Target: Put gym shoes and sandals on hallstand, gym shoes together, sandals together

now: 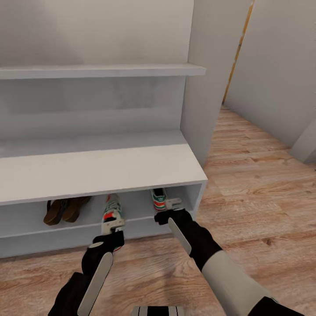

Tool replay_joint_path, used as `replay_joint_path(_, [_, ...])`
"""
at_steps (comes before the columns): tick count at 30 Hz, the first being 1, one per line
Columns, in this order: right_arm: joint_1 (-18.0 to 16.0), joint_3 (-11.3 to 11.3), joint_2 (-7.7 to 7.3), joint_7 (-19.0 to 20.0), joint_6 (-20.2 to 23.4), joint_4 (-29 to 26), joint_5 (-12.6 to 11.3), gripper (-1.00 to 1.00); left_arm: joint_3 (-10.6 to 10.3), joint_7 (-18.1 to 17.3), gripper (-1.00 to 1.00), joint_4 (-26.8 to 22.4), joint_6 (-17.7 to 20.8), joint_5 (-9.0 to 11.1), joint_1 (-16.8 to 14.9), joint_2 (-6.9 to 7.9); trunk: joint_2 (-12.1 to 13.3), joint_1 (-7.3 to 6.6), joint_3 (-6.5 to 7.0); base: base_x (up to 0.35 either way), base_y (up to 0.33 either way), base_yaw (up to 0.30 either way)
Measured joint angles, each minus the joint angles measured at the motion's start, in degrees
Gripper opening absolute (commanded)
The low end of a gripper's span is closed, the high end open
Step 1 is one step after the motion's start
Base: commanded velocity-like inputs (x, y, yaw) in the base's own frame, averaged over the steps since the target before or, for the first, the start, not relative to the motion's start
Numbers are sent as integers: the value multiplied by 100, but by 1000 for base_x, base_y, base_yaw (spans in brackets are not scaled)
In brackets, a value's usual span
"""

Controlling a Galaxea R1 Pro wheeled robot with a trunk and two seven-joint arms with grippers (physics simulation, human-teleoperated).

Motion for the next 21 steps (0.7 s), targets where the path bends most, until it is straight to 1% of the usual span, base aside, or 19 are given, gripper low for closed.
replay_joint_path(2, [-64, 64, 0, 65, 1, 4, -12, 100, 66, -1, -100, -45, 5, 4, 64, 65, 0, 0, 0, 0, 0, 0])
replay_joint_path(4, [-129, 128, 0, 129, 1, 4, -11, 100, 71, -2, -100, -46, -2, 22, 129, 118, 0, 0, 0, 0, 0, 0])
replay_joint_path(8, [-218, 257, 0, 258, 1, 4, -13, 100, 71, -2, -100, -46, -6, 30, 258, 119, 0, 0, 0, 0, 0, 0])
replay_joint_path(13, [-218, 263, 0, 412, 1, 4, -12, 100, 71, -2, -100, -46, -6, 23, 261, 119, 0, 0, 0, 0, 0, 0])
replay_joint_path(21, [-218, 263, 0, 413, 1, 4, -11, 100, 71, -2, -100, -46, -6, 23, 261, 119, 0, 0, 0, 0, 0, 0])
